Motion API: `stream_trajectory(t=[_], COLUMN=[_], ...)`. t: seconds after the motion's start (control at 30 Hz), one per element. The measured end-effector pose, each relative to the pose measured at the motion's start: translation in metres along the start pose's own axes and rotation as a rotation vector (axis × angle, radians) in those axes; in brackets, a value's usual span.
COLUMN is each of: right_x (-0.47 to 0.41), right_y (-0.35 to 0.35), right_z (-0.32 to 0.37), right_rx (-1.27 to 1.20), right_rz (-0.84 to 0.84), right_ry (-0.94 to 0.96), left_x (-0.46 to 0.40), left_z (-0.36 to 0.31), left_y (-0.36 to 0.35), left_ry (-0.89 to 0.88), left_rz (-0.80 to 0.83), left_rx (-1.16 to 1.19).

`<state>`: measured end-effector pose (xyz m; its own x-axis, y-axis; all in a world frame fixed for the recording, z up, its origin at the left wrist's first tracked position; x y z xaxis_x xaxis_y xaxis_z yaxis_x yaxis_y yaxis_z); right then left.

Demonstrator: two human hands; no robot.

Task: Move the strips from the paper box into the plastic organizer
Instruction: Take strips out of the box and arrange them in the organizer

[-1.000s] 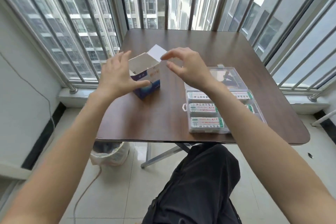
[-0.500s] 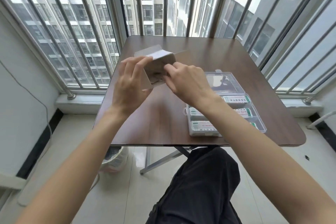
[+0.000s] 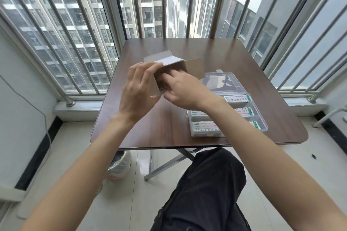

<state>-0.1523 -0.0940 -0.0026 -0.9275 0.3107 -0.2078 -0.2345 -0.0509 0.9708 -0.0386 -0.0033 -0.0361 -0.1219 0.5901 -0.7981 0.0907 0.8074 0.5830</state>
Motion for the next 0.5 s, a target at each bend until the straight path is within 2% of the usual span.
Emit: stream_trajectory(t=[0.07,0.13,0.23,0.33,0.4,0.5], right_x=[0.001,0.002,0.005,0.004,0.002,0.0], right_y=[-0.001,-0.003,-0.007,-0.006,-0.006,-0.011], right_z=[0.002,0.003,0.004,0.002,0.0,-0.004], right_rx=[-0.088,-0.105,-0.271,-0.469,-0.447,-0.284], right_rz=[0.087,0.094,0.038,-0.09,-0.145,-0.213], right_ry=[-0.022,0.01,0.06,0.016,0.023,0.042], left_x=[0.0,0.001,0.004,0.006,0.007,0.007], left_z=[-0.001,0.001,0.005,0.008,0.008,0.007], left_y=[0.0,-0.001,0.0,0.001,0.0,-0.001], left_ry=[-0.01,-0.001,0.029,0.069,0.087,0.112], left_rz=[-0.003,0.015,0.028,0.02,0.02,0.015], left_rx=[0.0,-0.006,-0.008,0.015,0.021,0.042])
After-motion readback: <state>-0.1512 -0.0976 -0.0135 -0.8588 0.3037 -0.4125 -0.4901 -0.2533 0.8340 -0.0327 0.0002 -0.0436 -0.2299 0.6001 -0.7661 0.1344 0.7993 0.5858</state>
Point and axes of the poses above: each hand's wrist, its own x-axis away from the middle knuckle, its own y-axis out of the back of the hand, z = x × y, the point moved 2 cm from there along -x, towards the middle knuckle, and after that the axes turned 1 degree about x, right-handed, at the moved point
